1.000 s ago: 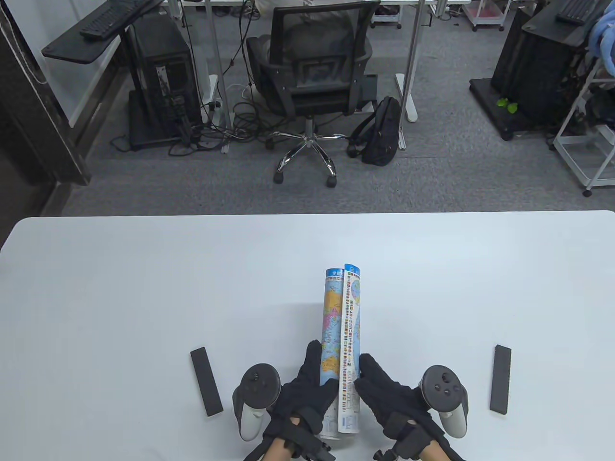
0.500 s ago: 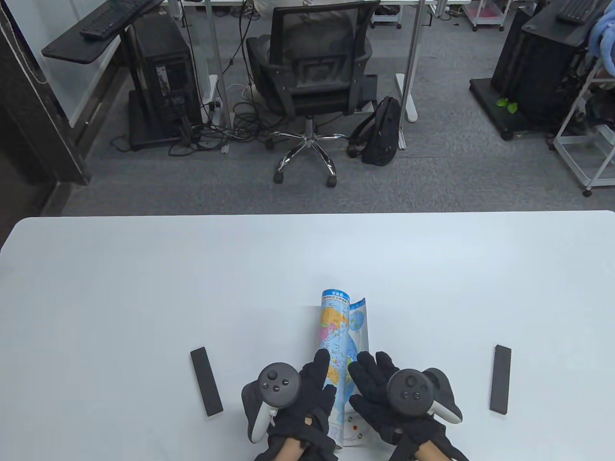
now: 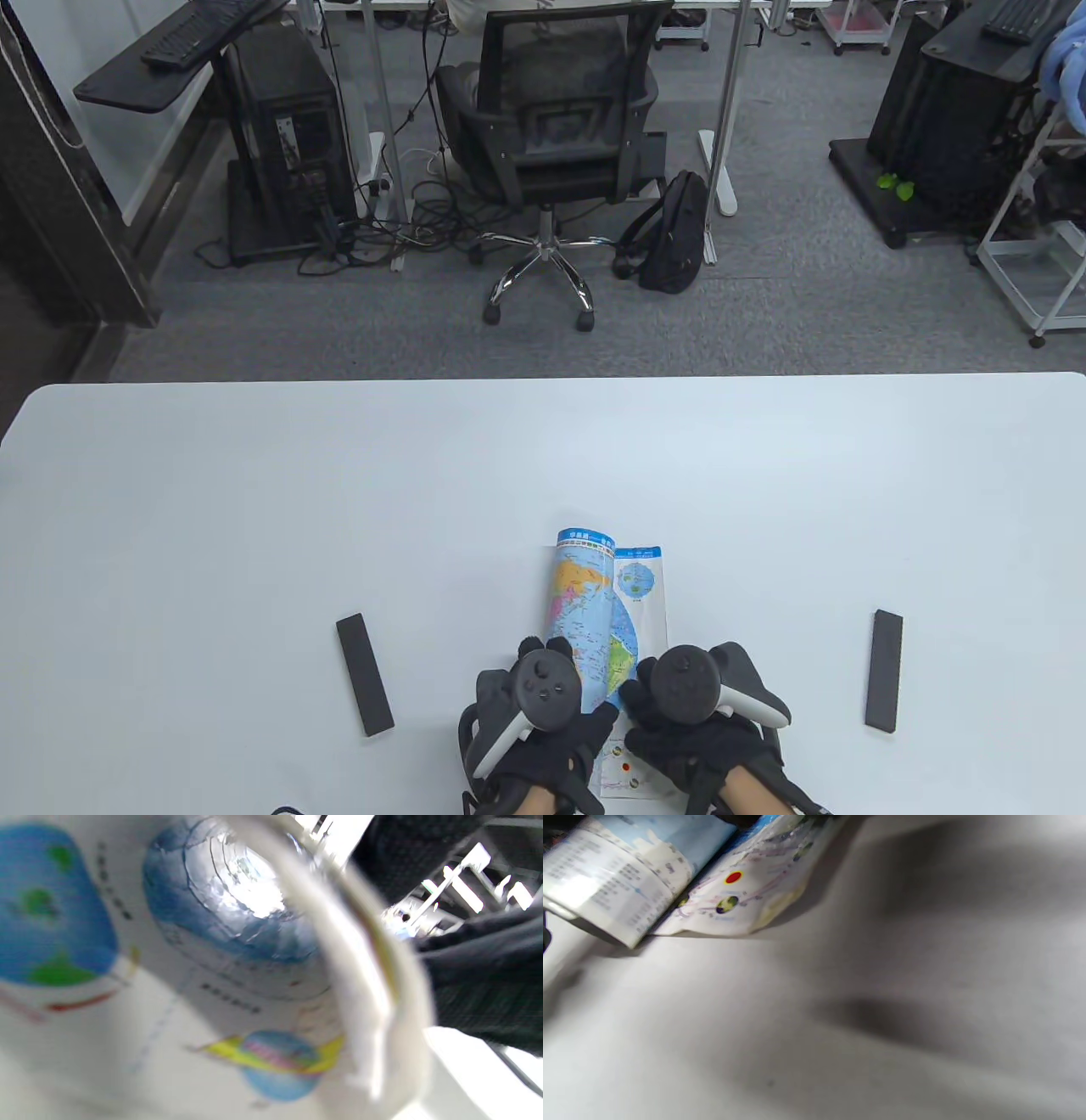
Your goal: Unroll map and secure with paperweights
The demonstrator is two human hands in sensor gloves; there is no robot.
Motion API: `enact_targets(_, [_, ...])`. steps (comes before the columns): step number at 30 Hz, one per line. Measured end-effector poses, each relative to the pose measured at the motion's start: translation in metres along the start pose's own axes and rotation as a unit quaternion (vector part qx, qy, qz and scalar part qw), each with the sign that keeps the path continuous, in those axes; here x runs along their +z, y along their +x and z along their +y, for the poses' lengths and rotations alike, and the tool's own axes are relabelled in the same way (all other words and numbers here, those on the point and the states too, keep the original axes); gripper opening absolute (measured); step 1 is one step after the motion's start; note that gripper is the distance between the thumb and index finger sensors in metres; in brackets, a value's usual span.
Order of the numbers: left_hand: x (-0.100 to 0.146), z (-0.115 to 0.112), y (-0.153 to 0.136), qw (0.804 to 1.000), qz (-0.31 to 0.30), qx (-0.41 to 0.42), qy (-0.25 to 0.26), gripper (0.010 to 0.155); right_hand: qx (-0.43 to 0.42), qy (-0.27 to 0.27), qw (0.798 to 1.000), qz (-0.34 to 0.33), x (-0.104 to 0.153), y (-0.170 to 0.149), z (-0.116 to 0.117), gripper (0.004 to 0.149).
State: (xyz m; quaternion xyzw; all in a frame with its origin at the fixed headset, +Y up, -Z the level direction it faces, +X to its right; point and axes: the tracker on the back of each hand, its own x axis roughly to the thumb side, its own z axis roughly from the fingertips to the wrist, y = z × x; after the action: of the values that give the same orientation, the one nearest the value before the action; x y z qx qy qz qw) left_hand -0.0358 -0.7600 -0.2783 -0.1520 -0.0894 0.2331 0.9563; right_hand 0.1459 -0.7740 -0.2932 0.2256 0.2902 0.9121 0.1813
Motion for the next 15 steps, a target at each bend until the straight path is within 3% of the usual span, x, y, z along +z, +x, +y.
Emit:
enact_targets(6, [-0.001,-0.003,0.007,0.998,-0.008,-0.060,0.002,0.093,-0.005,0.002,1.000,0.005,0.001,-0.002,-0.002,0.055])
enact_targets(9, [-0.001,0.000,0.016,0.991,-0.092,-0.094,0.005,0.079,-0.011,0.003,1.000,0.009,0.003,-0.004,-0.004,0.054])
enact_targets(11, [0.000,0.002,0.025,0.975,-0.167,-0.147,0.002,0.065,-0.016,0.003,1.000,0.013,0.004,-0.006,-0.005,0.054])
enact_targets(13, [0.003,0.003,0.031,0.965,-0.171,-0.200,0.021,0.054,-0.018,0.006,1.000,0.020,0.005,-0.007,-0.006,0.054])
enact_targets(15, [0.005,0.005,0.033,0.963,-0.157,-0.220,0.019,0.052,-0.019,0.007,0.999,0.030,0.007,-0.009,-0.009,0.054])
